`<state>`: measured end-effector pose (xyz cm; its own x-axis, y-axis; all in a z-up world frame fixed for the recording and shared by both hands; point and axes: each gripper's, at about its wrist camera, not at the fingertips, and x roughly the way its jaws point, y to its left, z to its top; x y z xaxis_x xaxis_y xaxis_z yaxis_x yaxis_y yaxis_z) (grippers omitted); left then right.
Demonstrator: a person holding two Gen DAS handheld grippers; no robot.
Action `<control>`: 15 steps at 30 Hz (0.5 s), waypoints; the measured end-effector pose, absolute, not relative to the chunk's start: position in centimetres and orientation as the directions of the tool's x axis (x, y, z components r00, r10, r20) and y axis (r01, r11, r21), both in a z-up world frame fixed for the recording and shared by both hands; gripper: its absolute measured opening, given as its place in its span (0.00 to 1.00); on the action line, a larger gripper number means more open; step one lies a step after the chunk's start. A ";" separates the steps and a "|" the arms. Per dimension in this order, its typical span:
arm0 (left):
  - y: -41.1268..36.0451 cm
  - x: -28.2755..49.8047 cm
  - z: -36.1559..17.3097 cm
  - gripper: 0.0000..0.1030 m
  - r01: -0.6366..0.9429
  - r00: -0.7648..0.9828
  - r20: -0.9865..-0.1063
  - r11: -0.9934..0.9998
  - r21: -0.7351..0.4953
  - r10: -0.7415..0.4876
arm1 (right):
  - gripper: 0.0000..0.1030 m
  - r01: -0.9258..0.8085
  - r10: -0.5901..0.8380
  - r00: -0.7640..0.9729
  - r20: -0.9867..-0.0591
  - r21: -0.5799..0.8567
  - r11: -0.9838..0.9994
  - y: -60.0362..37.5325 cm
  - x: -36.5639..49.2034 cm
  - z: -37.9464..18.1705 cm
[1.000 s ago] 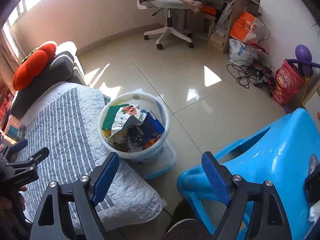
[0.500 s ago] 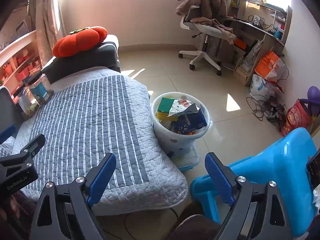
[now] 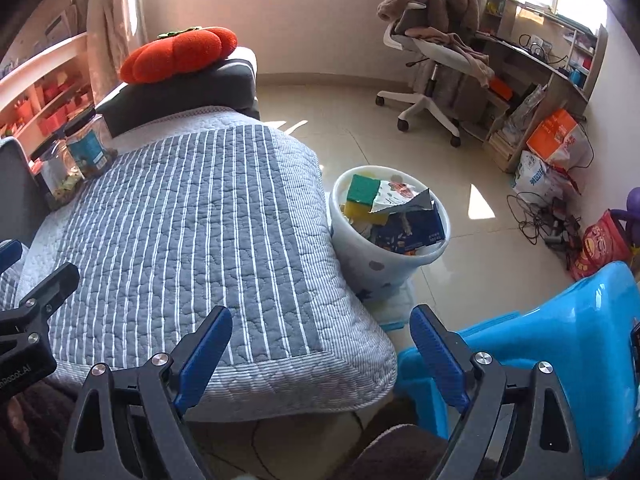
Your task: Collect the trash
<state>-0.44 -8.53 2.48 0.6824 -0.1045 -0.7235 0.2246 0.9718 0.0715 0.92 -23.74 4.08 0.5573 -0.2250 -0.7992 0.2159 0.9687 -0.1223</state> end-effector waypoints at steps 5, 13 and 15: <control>-8.6 -0.4 2.4 0.99 0.229 0.678 -0.727 0.971 0.070 -0.108 | 0.89 0.214 -0.221 0.561 -0.798 -0.118 0.970 -23.6 0.9 4.1; -8.5 -0.4 2.4 0.99 0.232 0.676 -0.729 0.970 0.072 -0.108 | 0.91 0.214 -0.222 0.559 -0.799 -0.119 0.970 -23.5 1.0 4.1; -8.5 -0.4 2.4 0.99 0.233 0.676 -0.729 0.970 0.069 -0.110 | 0.92 0.215 -0.222 0.559 -0.799 -0.119 0.969 -23.5 1.0 4.1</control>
